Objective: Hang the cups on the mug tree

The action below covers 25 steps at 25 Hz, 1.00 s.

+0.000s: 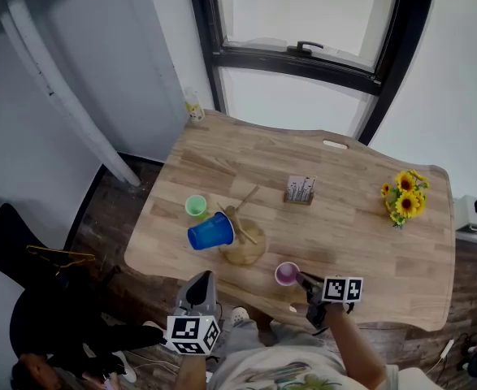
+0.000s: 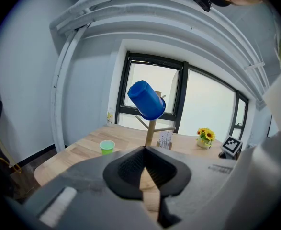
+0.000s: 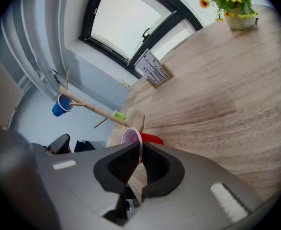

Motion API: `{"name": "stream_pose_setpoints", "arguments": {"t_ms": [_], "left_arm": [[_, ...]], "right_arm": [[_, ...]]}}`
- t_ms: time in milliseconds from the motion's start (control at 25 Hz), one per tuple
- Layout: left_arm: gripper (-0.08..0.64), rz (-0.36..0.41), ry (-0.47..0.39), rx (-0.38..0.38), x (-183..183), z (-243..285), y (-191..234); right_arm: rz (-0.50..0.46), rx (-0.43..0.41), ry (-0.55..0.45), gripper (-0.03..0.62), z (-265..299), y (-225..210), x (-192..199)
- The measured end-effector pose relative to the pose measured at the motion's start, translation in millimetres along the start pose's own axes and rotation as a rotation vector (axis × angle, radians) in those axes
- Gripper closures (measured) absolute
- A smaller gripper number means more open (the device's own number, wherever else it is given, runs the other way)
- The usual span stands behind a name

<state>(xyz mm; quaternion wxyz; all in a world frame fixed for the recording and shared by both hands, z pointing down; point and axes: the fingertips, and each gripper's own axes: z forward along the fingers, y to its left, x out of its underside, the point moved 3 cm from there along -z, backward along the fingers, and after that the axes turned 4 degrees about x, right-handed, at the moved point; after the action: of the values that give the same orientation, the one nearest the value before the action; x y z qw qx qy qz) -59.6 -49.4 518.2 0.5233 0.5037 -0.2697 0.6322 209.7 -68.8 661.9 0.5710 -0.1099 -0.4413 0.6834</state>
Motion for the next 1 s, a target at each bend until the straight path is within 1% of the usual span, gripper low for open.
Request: {"name": "stream_pose_setpoints", "arguments": {"t_ms": [160,480,760,1000], "left_arm": [[0.555,0.0,0.001,0.0,-0.5,0.8,0.7],[0.555,-0.001,-0.002,0.002,-1.9,1.4,3.2],[0.555,0.005,-0.007,0.01,-4.6,3.5,3.6],[0.555,0.007,-0.015,0.013,-8.3,2.0,4.6]], "right_arm": [[0.007,-0.017,-0.005,0.572,0.7,3.6,-2.1],[-0.001,-0.065,-0.067,0.574,-7.8,23.1,-20.0],[0.003,-0.124,-0.14,0.574,-19.3,46.6,-47.2],[-0.033,-0.174,-0.22,0.574,-34.5,74.9,-76.1]]}}
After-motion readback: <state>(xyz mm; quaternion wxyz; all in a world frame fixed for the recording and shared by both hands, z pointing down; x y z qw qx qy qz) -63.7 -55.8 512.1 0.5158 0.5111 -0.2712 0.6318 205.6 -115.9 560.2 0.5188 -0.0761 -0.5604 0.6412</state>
